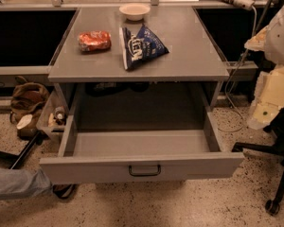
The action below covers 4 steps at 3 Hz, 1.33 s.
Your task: Close top drawer
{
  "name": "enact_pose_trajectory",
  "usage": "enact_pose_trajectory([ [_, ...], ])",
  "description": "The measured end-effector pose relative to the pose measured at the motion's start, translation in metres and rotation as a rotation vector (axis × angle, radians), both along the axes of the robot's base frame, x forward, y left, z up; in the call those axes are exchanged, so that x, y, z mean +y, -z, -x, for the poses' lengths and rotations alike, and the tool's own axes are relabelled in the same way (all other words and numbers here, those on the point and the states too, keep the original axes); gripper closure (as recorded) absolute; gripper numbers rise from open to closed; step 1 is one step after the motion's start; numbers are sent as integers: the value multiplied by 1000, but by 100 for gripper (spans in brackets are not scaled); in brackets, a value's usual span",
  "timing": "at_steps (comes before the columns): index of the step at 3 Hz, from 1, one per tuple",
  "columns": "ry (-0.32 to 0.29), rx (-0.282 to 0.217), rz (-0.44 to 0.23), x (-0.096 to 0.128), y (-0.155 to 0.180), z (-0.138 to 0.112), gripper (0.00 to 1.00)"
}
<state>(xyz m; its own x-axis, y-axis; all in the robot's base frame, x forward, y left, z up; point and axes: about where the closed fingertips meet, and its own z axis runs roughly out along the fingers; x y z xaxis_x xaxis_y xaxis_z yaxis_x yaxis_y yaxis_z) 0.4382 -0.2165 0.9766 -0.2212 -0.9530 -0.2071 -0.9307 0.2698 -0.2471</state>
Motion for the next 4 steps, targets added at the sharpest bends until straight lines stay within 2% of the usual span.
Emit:
enact_pose_trajectory([
  [2,-6,3,-11,-1,13,1,0],
  [3,-23,34,-65,-8,59,3,0],
  [4,-74,78,-126,-4,112,8,0],
])
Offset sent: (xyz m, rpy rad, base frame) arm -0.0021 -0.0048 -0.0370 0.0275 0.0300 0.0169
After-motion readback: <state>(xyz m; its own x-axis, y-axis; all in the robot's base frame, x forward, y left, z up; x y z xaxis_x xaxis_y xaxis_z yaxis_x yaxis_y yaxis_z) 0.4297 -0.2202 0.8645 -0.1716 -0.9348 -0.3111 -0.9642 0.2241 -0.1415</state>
